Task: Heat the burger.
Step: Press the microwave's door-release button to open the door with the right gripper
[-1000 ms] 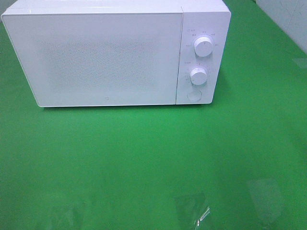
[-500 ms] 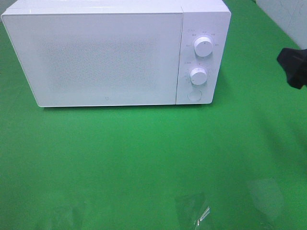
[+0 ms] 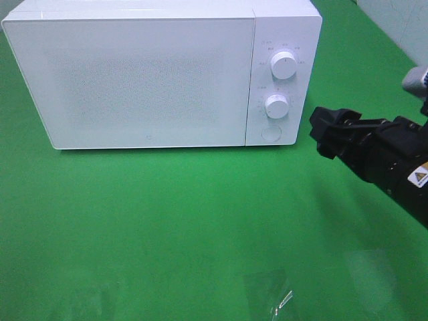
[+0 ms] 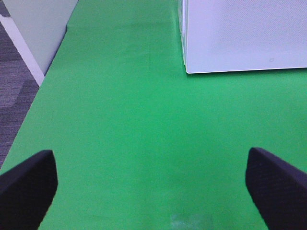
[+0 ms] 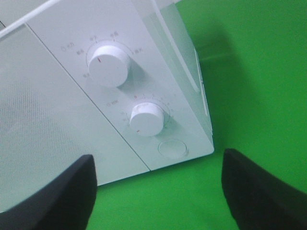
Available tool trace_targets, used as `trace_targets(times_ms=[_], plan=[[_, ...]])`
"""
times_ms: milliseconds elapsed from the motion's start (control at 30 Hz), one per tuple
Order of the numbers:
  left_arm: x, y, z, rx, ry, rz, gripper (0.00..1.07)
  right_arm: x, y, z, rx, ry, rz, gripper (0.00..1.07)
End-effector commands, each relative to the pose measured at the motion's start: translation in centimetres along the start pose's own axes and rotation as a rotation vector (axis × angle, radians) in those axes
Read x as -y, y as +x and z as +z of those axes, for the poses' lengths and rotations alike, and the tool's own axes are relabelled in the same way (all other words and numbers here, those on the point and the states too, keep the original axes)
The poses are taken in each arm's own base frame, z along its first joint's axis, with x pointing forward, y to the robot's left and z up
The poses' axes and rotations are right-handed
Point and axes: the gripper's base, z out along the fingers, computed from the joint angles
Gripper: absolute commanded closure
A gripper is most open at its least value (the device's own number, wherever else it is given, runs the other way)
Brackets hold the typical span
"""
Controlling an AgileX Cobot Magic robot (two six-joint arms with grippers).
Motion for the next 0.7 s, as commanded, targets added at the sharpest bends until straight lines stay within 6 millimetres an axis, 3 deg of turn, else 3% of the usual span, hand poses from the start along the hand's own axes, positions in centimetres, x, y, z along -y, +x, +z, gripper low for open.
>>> trace_targets(times_ms=[33,133,333,400,500,533,633,700], plan=[[0.0,0.0,-0.2,0.028,-0.005,0.000,0.07,-1.1,1.0,0.8,0.001,0.011,0.052,0.36],[0.0,0.0,-0.2,0.028,-0.005,0.000,0.07,-1.5,1.1,1.0,-0.003,0.003,0.090,0.37],[0.0,0.0,-0.2,0.028,-0.005,0.000,0.07,-2.6,1.7,2.2,-0.018,-0.020,0.390,0.43],[0.0,0.0,-0.2,0.028,-0.005,0.000,0.07,-2.5,2.1,2.5,-0.026,-0.003,0.667,0.53],[0.0,0.0,-0.2,0.028,-0.005,0.000,0.07,-2.5,2.1,2.5,-0.029,-0.001,0.795,0.60],[0.0,0.0,-0.2,0.028,-0.005,0.000,0.07,-2.5,2.1,2.5,-0.029,-0.001,0.910,0.68],[0.0,0.0,-0.2,0.028,-0.005,0.000,0.07,-2.5,2.1,2.5,-0.028,0.001,0.953,0.72],[0.0,0.0,-0.2,0.028,-0.005,0.000,0.07,-2.5,2.1,2.5,-0.028,0.003,1.011,0.90]])
